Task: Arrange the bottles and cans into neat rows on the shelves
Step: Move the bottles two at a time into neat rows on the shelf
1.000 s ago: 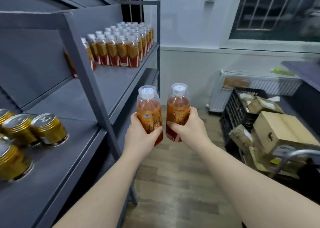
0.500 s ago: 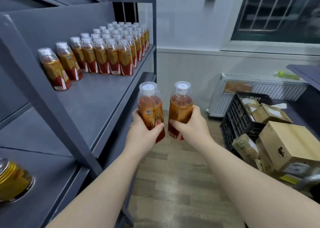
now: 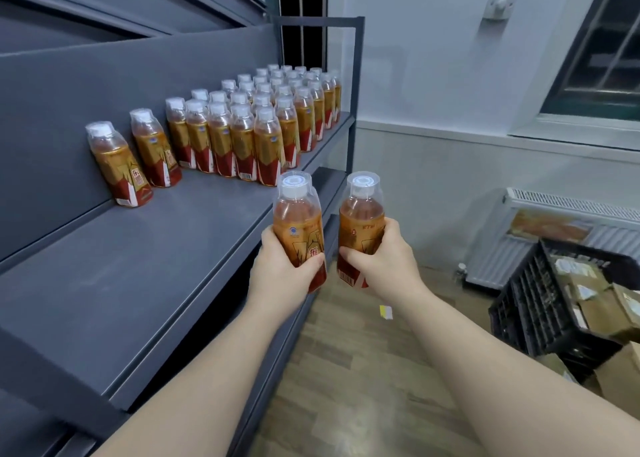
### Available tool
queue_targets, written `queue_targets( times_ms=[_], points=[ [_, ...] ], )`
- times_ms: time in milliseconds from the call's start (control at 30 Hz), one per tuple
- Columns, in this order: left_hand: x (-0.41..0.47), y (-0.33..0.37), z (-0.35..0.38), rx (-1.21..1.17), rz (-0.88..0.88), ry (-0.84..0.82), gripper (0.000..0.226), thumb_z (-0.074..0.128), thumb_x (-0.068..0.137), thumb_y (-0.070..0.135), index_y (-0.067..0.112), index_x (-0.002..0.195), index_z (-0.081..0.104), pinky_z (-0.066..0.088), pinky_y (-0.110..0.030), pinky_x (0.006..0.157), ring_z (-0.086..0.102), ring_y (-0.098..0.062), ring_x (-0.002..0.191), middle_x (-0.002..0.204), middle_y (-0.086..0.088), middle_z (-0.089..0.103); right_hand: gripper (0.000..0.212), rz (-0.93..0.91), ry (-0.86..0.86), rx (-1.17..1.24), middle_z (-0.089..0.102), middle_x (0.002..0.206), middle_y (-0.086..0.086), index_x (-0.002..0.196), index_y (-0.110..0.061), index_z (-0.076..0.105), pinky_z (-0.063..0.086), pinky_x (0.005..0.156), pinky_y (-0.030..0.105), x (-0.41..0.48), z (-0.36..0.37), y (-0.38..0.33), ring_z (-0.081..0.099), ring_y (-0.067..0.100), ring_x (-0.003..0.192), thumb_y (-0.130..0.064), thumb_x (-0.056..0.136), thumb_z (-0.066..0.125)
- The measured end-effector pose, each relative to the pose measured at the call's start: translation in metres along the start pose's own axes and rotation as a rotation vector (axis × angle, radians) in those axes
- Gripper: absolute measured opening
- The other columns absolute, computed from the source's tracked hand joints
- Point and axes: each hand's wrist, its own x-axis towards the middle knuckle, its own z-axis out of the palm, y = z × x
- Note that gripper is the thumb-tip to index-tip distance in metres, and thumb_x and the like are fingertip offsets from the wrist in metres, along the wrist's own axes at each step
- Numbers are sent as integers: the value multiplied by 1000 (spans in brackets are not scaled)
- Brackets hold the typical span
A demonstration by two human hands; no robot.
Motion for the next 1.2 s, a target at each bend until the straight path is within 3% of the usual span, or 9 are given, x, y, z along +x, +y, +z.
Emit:
queue_targets(
  times_ms=[133, 300, 367, 467, 667, 867, 1000, 1100, 1200],
  points=[
    [30, 1, 6, 16, -17, 45, 73, 80, 79, 40, 24, 137, 37, 51, -37, 94, 57, -17, 114, 125, 5, 57, 58, -31, -52, 27, 59, 110, -12, 118, -35, 37, 52, 82, 31, 39, 6, 1, 59, 12, 101, -39, 79, 80],
    [70, -5, 2, 23, -70, 118, 62, 79, 81, 37, 26, 127, 38, 46, -31, 83, 55, -16, 108, 119, 6, 55, 65, -82, -133, 50, 60, 113, -12, 127, -31, 40, 57, 88, 40, 89, 37, -9, 60, 11, 104, -42, 77, 80],
    [91, -11, -5, 36, -84, 143, 62, 79, 81, 39, 27, 126, 38, 48, -34, 86, 56, -18, 110, 121, 4, 56, 65, -110, -164, 51, 61, 113, -12, 125, -31, 40, 56, 89, 41, 110, 54, -17, 60, 12, 105, -45, 76, 80],
    [123, -20, -18, 29, -118, 216, 67, 79, 79, 41, 26, 130, 38, 52, -44, 94, 57, -22, 115, 127, 1, 56, 62, -142, -212, 66, 60, 109, -15, 122, -32, 39, 56, 86, 36, 140, 81, -30, 60, 9, 102, -43, 77, 81],
    [177, -43, -53, 4, -194, 344, 66, 80, 81, 34, 22, 131, 38, 45, -33, 85, 56, -23, 116, 128, -1, 56, 60, -210, -324, 60, 56, 106, -20, 119, -34, 35, 45, 72, 17, 188, 132, -61, 55, -2, 95, -40, 79, 79],
    [210, -73, -82, 51, -258, 450, 75, 81, 80, 37, 21, 138, 36, 47, -36, 90, 55, -26, 121, 134, -4, 55, 67, -276, -406, 44, 54, 108, -18, 130, -26, 38, 49, 81, 24, 221, 189, -78, 55, 6, 100, -43, 79, 79],
    [224, -86, -98, 82, -285, 514, 83, 81, 79, 37, 22, 143, 32, 47, -40, 98, 53, -27, 126, 138, -4, 54, 63, -310, -464, 42, 55, 117, -12, 122, -30, 35, 52, 90, 32, 240, 221, -89, 56, 11, 106, -42, 80, 80],
    [233, -92, -106, 79, -306, 564, 90, 81, 81, 35, 22, 149, 25, 46, -38, 100, 52, -25, 128, 141, -1, 52, 68, -317, -517, 46, 56, 119, -10, 129, -27, 37, 54, 92, 34, 255, 246, -98, 58, 14, 110, -44, 79, 80],
    [243, -101, -112, 79, -332, 630, 84, 81, 80, 34, 22, 147, 31, 45, -33, 97, 54, -22, 125, 138, 1, 55, 66, -354, -566, 54, 58, 118, -9, 125, -29, 37, 54, 93, 38, 269, 269, -104, 59, 15, 109, -44, 78, 81]
  ],
)
